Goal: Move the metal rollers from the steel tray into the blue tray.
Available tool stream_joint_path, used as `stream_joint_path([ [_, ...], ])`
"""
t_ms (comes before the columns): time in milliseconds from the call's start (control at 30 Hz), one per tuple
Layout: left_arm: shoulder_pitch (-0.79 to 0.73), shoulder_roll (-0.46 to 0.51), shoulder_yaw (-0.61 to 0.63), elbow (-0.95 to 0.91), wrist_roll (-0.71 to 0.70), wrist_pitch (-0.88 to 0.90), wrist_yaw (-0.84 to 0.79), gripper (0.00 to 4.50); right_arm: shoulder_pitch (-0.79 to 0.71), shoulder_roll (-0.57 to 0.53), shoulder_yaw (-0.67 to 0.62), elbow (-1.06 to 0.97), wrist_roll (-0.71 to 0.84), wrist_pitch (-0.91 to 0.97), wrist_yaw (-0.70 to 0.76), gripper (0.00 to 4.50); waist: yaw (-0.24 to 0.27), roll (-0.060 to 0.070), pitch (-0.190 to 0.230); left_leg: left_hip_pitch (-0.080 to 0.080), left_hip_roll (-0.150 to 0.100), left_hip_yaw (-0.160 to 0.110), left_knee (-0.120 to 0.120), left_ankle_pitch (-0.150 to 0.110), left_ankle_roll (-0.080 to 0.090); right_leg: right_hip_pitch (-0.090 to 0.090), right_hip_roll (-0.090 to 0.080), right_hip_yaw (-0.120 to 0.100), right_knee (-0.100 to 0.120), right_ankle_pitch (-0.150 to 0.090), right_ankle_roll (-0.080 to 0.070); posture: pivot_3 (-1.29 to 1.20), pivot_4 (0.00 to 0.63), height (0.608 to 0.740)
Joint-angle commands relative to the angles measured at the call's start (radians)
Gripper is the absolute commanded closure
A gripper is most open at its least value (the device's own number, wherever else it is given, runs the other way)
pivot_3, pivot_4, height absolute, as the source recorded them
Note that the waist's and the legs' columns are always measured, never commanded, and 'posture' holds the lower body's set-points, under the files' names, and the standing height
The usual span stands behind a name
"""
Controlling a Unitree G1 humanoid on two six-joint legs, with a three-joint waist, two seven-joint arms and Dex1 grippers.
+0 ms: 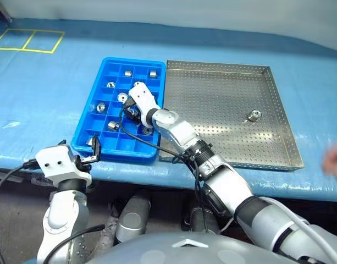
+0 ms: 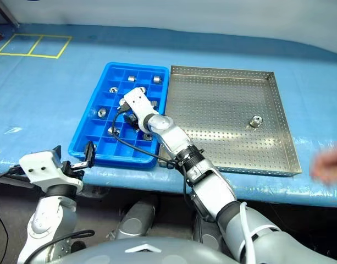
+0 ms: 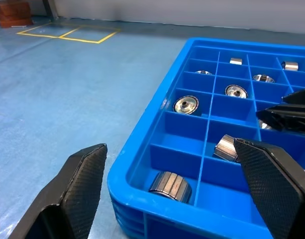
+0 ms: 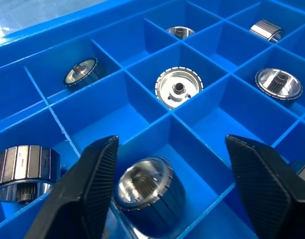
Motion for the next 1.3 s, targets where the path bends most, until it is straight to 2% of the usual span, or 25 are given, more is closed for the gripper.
stream_joint_path([
  [33, -0.042, 0.015, -0.013, -0.002, -0.007, 0.005, -0.017, 0.00, 0.005, 0.127, -0.025, -0.158, 0.026, 0.061, -0.024, 0.54, -0.001, 0.000, 0.000, -0.001, 0.000, 0.000, 0.000, 0.000, 0.000, -0.001, 0.000, 0.000, 0.000, 0.000, 0.000, 0.39, 0.150, 0.740],
  [200, -0.130, 0.040, -0.031, 0.051, -0.024, 0.036, -0.053, 0.00, 0.142, 0.054, -0.101, -0.434, 0.016, 0.135, -0.168, 0.54, -0.009, -0.001, -0.001, -0.013, 0.000, -0.001, 0.001, 0.001, -0.002, -0.011, 0.000, 0.000, 0.000, 0.001, 0.001, 0.29, 0.150, 0.740],
  [233, -0.147, 0.043, -0.036, 0.062, -0.028, 0.041, -0.061, 0.00, 0.171, 0.044, -0.119, -0.480, -0.001, 0.134, -0.212, 0.54, -0.010, -0.001, -0.002, -0.014, 0.000, 0.000, 0.001, 0.001, -0.002, -0.012, 0.000, 0.000, 0.000, 0.005, 0.005, 0.27, 0.150, 0.740],
  [300, -0.180, 0.052, -0.047, 0.087, -0.030, 0.052, -0.077, 0.00, 0.221, 0.040, -0.175, -0.545, -0.025, 0.152, -0.306, 0.54, -0.022, -0.001, -0.002, -0.014, -0.001, 0.000, 0.001, 0.001, -0.002, -0.012, 0.000, 0.000, -0.001, 0.006, 0.003, 0.24, 0.150, 0.740],
  [400, -0.230, 0.068, -0.062, 0.124, -0.035, 0.065, -0.100, 0.00, 0.278, 0.042, -0.253, -0.593, -0.075, 0.157, -0.453, 0.54, -0.051, -0.001, -0.001, -0.014, 0.000, 0.000, 0.002, 0.001, -0.003, -0.012, 0.000, 0.001, -0.001, 0.006, 0.003, 0.18, 0.150, 0.740],
  [600, -0.297, 0.091, -0.077, 0.175, -0.052, 0.078, -0.135, 0.00, 0.316, 0.083, -0.399, -0.603, -0.124, 0.120, -0.687, 0.54, -0.143, 0.000, -0.002, -0.013, 0.000, 0.001, 0.002, 0.004, -0.003, -0.012, 0.000, 0.002, 0.000, 0.006, 0.002, 0.11, 0.150, 0.740],
  [767, -0.332, 0.098, -0.087, 0.201, -0.060, 0.079, -0.151, 0.00, 0.229, 0.084, -0.494, -0.438, -0.145, 0.019, -0.873, 0.54, -0.199, 0.000, -0.002, -0.012, 0.000, 0.002, 0.002, 0.005, -0.002, -0.011, 0.000, 0.002, 0.001, 0.010, -0.001, 0.08, 0.150, 0.740],
  [900, -0.335, 0.095, -0.092, 0.203, -0.059, 0.078, -0.155, 0.00, 0.130, 0.049, -0.544, -0.247, -0.133, -0.077, -0.951, 0.54, -0.221, 0.000, -0.002, -0.012, 0.000, 0.004, 0.003, 0.006, -0.001, -0.011, 0.000, 0.005, 0.001, 0.012, -0.002, 0.10, 0.150, 0.740],
  [1133, -0.294, 0.103, -0.107, 0.171, -0.066, 0.076, -0.175, 0.00, -0.046, -0.026, -0.629, 0.134, -0.079, -0.255, -0.955, 0.54, -0.218, 0.000, -0.002, -0.012, -0.001, 0.004, 0.004, 0.008, 0.001, -0.009, 0.000, 0.006, 0.000, 0.014, 0.000, 0.14, 0.150, 0.740],
  [1300, -0.259, 0.110, -0.121, 0.148, -0.071, 0.069, -0.186, 0.00, -0.108, -0.071, -0.665, 0.291, -0.073, -0.335, -1.004, 0.54, -0.207, 0.000, -0.002, -0.012, -0.001, 0.003, 0.004, 0.008, 0.001, -0.009, 0.000, 0.006, 0.000, 0.014, 0.001, 0.17, 0.150, 0.740],
])
